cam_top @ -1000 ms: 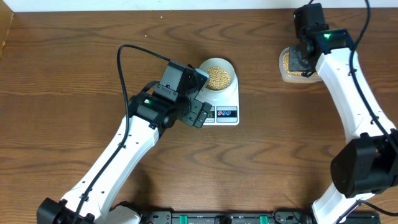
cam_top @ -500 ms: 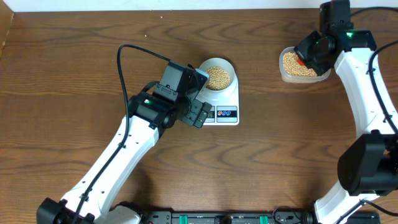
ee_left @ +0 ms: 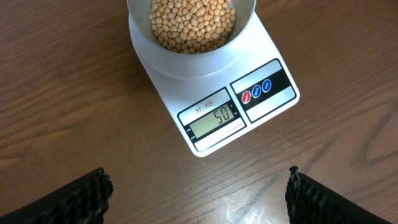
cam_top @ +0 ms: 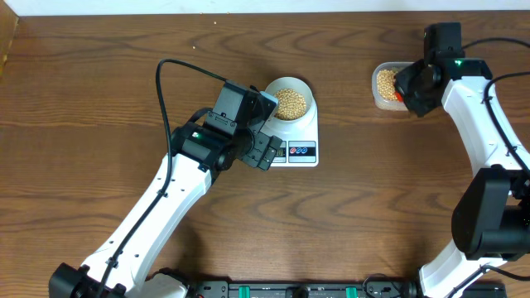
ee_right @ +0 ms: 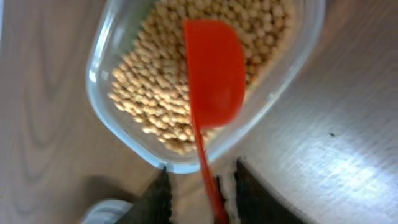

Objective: Scoop item into bowl and weigh 50g on scale
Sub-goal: 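Lower the scoop into the tub and open the right gripper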

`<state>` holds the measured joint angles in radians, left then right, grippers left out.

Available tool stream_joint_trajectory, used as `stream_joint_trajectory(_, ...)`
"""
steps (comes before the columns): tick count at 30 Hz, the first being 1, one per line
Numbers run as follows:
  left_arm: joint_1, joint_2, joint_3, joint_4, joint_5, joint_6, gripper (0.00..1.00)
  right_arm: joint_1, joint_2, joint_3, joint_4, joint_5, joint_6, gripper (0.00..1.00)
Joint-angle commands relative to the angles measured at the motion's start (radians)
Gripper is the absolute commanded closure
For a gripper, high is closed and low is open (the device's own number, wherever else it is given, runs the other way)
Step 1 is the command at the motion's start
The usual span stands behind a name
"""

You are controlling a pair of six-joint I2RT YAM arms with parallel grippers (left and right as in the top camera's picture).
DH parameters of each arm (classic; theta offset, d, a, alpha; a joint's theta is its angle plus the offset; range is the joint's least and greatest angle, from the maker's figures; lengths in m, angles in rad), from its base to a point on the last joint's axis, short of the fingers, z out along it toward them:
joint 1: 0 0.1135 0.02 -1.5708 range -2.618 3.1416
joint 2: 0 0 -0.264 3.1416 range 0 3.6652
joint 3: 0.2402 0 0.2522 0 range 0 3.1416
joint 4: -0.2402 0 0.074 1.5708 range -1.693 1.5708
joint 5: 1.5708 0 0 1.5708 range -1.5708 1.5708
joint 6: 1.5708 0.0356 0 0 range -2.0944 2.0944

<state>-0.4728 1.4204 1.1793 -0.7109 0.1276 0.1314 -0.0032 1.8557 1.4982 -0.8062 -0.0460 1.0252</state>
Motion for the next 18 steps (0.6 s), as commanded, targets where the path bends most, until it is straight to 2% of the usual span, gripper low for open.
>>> stream_joint_trajectory(1,0.003,-0.001,0.005,-0.004,-0.008,0.006,0.08,-0.011,-0.025,-0.01,-0.024,-0.059,-0.041,0.56)
stream_joint_trajectory(4,0.003,-0.001,0.005,-0.004,-0.008,0.006,0.08,-0.031,-0.025,-0.01,-0.043,-0.126,-0.09,0.41)
stream_joint_trajectory(5,0.003,-0.001,0.005,-0.004,-0.008,0.006,0.08,-0.035,-0.025,-0.01,-0.047,-0.135,-0.097,0.4)
stream_joint_trajectory(6,0.003,-0.001,0.005,-0.004,-0.008,0.006,0.08,-0.05,-0.025,-0.01,-0.062,-0.171,-0.122,0.26)
stream_joint_trajectory(10,0.003,-0.001,0.005,-0.004,-0.008,0.006,0.08,-0.084,-0.025,-0.01,-0.081,-0.252,-0.2,0.07)
stream_joint_trajectory(13,0.003,-0.001,0.005,-0.004,-0.008,0.006,0.08,-0.105,-0.025,-0.01,-0.088,-0.308,-0.289,0.01)
stream_joint_trajectory(18,0.003,-0.001,0.005,-0.004,-0.008,0.006,0.08,-0.128,-0.052,-0.01,-0.124,-0.377,-0.507,0.01)
